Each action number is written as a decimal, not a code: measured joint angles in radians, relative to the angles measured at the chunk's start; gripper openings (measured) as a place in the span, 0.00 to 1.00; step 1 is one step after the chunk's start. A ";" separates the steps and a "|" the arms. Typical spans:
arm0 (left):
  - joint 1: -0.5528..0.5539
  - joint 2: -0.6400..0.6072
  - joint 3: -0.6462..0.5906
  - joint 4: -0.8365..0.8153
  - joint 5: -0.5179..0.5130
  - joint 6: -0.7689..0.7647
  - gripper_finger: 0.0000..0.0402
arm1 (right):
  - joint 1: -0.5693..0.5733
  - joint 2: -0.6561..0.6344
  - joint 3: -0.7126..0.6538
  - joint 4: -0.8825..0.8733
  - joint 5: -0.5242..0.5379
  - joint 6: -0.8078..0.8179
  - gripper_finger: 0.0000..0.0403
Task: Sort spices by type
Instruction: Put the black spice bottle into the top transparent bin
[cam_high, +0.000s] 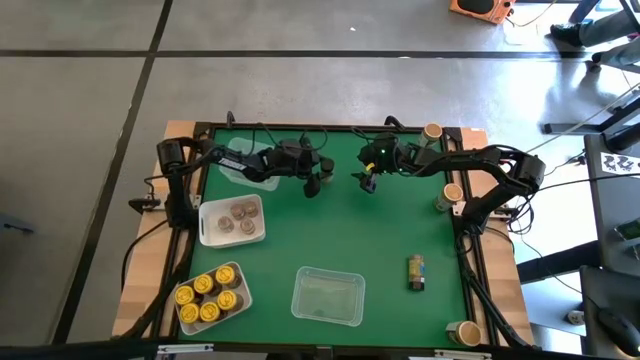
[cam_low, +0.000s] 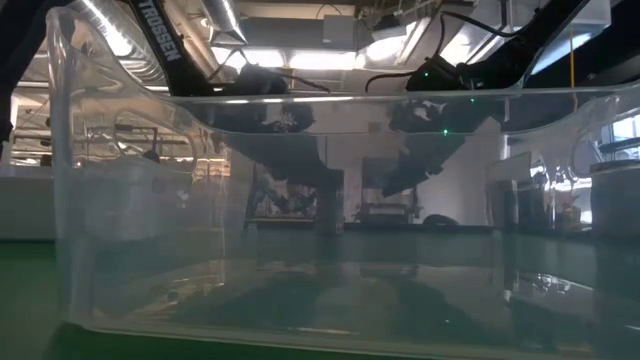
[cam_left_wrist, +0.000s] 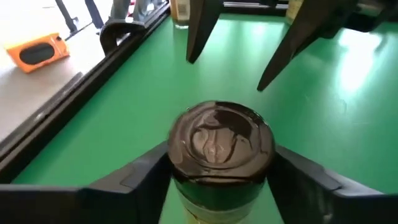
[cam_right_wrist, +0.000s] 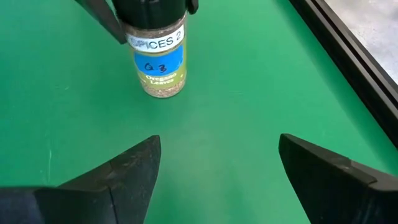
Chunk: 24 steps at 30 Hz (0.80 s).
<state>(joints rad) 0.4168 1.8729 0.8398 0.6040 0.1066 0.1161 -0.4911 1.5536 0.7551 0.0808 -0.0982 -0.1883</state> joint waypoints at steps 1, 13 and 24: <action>0.000 0.000 0.000 0.012 0.001 0.004 0.56 | 0.000 0.000 0.000 0.000 0.000 0.000 0.80; -0.013 -0.131 -0.001 -0.165 -0.055 -0.036 0.49 | 0.000 0.001 0.000 -0.037 0.000 0.000 0.80; -0.036 -0.528 -0.002 -0.634 -0.288 -0.040 0.50 | 0.000 0.001 0.000 -0.018 0.054 0.008 0.80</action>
<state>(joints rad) 0.3804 1.3445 0.8379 -0.0297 -0.1813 0.0762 -0.4911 1.5543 0.7551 0.0628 -0.0446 -0.1802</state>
